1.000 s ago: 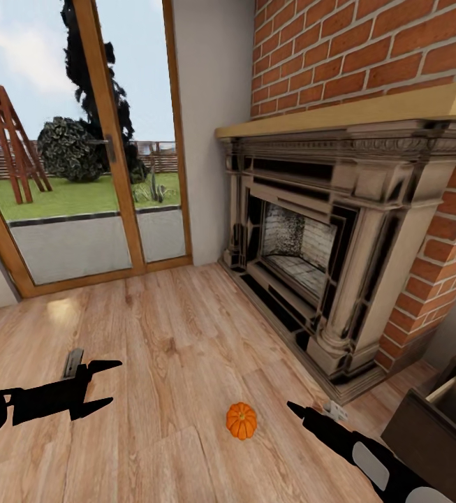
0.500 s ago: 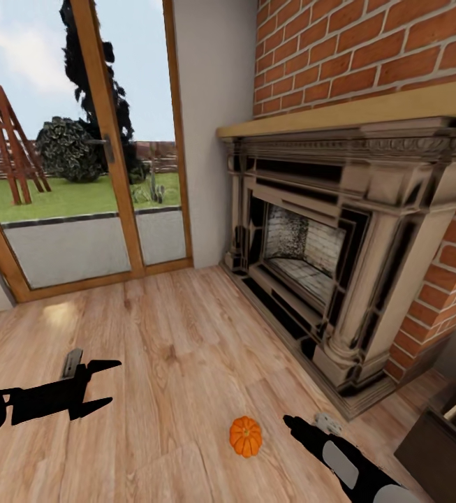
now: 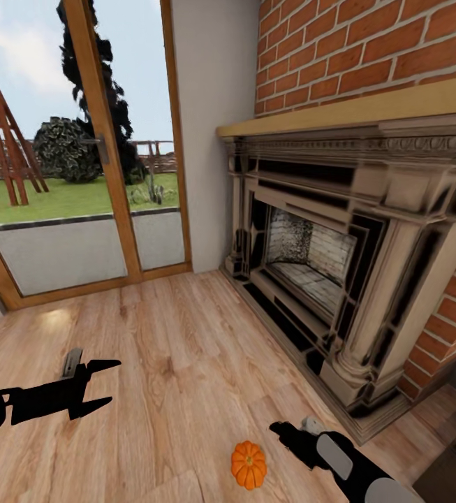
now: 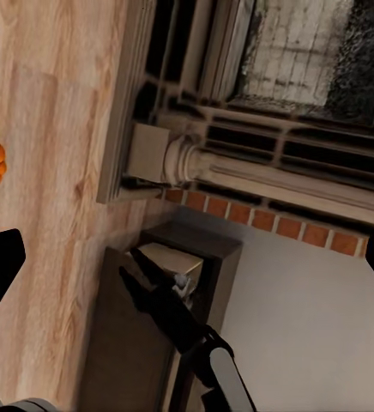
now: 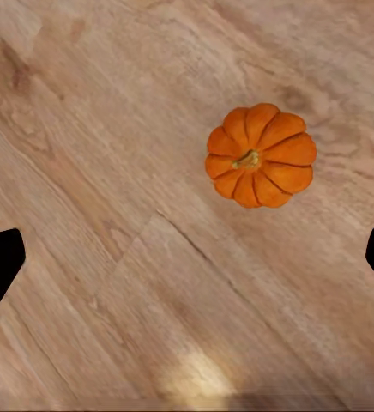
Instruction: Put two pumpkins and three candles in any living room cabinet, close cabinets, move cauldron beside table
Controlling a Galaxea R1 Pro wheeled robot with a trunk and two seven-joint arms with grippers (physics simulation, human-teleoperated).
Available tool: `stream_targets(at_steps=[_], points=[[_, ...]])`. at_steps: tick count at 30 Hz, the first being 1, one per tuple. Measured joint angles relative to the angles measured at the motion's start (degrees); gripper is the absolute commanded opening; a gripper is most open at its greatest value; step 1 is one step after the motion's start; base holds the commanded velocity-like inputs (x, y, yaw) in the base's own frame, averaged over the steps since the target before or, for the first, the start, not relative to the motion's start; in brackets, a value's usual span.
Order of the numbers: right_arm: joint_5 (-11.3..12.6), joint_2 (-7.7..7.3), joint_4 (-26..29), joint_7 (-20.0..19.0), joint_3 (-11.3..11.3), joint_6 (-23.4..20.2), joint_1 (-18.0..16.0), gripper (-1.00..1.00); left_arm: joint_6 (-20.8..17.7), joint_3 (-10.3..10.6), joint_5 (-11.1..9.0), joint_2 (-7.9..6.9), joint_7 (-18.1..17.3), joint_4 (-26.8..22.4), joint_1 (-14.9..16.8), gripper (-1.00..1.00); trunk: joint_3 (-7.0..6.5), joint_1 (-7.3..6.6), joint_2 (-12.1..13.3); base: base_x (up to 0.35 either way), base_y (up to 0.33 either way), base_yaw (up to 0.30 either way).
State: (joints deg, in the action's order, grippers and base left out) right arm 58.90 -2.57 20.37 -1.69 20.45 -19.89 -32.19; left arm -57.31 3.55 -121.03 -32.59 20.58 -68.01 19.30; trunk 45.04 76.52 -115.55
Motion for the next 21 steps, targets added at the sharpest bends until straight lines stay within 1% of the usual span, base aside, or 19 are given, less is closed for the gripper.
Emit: stream_targets(at_steps=[1,2,4,8,14,21], points=[[1.60,-0.07,-0.05,-0.80,-0.08,-2.33,-0.02,1.00,0.00,-0.01,-0.01,-0.02,0.00,-0.11,0.00,1.00,0.00,0.00,0.00,0.019,0.000,0.000],[3.02,-0.16,-0.14,-1.18,-0.13,-3.61,-0.02,1.00,0.00,-0.01,-0.02,-0.04,0.00,-0.38,0.00,1.00,0.00,0.01,0.00,0.012,0.000,0.000],[4.05,-0.23,-0.22,-1.36,-0.19,-4.41,-0.03,1.00,0.00,-0.02,-0.03,-0.06,-0.02,-0.61,0.00,1.00,0.00,0.01,0.00,0.007,0.000,0.000],[4.62,-0.29,-0.32,-1.45,-0.40,-4.81,-0.03,1.00,0.00,-0.02,-0.01,-0.11,-0.04,-0.75,0.00,1.00,0.00,0.01,0.00,0.002,0.000,0.000],[4.75,-0.28,-0.34,-1.47,-0.46,-4.38,-0.03,1.00,0.00,-0.13,-0.03,-0.15,-0.09,-0.95,0.00,1.00,0.00,0.01,0.00,0.000,0.000,0.000],[4.72,-0.21,-0.35,-1.50,-0.46,-2.92,-0.03,1.00,0.00,-0.14,0.01,-0.09,-0.04,-2.13,0.00,1.00,1.25,1.54,-2.79,0.000,0.000,0.000]])
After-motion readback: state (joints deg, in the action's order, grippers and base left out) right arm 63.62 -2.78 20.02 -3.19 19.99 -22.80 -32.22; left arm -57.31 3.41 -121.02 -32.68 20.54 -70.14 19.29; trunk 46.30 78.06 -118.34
